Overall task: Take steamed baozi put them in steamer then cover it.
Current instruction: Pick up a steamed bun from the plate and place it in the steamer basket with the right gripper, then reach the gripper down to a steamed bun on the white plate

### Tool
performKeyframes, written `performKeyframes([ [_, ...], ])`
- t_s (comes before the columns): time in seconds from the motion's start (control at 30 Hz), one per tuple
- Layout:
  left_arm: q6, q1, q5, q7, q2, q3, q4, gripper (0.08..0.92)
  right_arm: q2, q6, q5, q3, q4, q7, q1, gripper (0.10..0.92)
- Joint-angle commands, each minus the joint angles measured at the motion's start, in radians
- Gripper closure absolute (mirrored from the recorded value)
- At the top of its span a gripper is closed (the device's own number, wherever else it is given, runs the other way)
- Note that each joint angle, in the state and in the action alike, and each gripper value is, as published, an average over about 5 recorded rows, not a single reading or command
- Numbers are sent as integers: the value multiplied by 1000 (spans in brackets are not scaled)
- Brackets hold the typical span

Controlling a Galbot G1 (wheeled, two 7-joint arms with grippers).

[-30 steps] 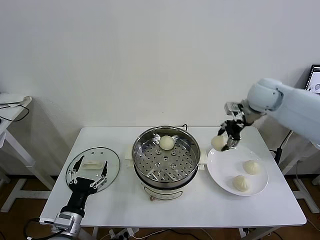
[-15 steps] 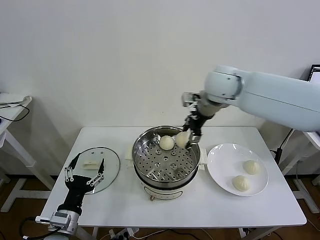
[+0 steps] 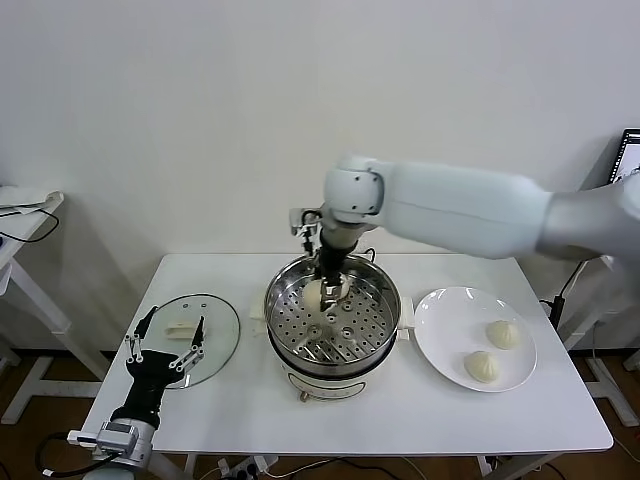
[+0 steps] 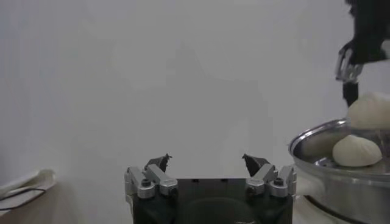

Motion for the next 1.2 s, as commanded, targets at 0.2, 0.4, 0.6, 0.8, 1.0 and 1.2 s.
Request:
performKeyframes([
  [0.2, -3, -3, -1, 4, -1, -9, 10, 177, 170, 15, -118, 56, -219, -15, -154, 355],
  [0.4, -2, -3, -1, 4, -2, -8, 9, 177, 153, 20, -122, 55, -195, -25, -149, 333],
  [0.6, -2, 1, 1, 3, -4, -5, 8, 177, 56, 29, -103, 69, -94, -47, -79, 218],
  [0.8, -2, 8, 6, 3, -3, 3, -4, 177, -193, 86, -73, 25, 98, -116, 115, 203],
  [1.0, -1, 15, 14, 1, -2, 13, -17, 177, -481, 149, -77, -19, 263, -185, 229, 203],
  [1.2, -2, 25, 24, 0, -3, 18, -24, 177, -738, 221, -231, 34, 327, -243, 120, 203],
])
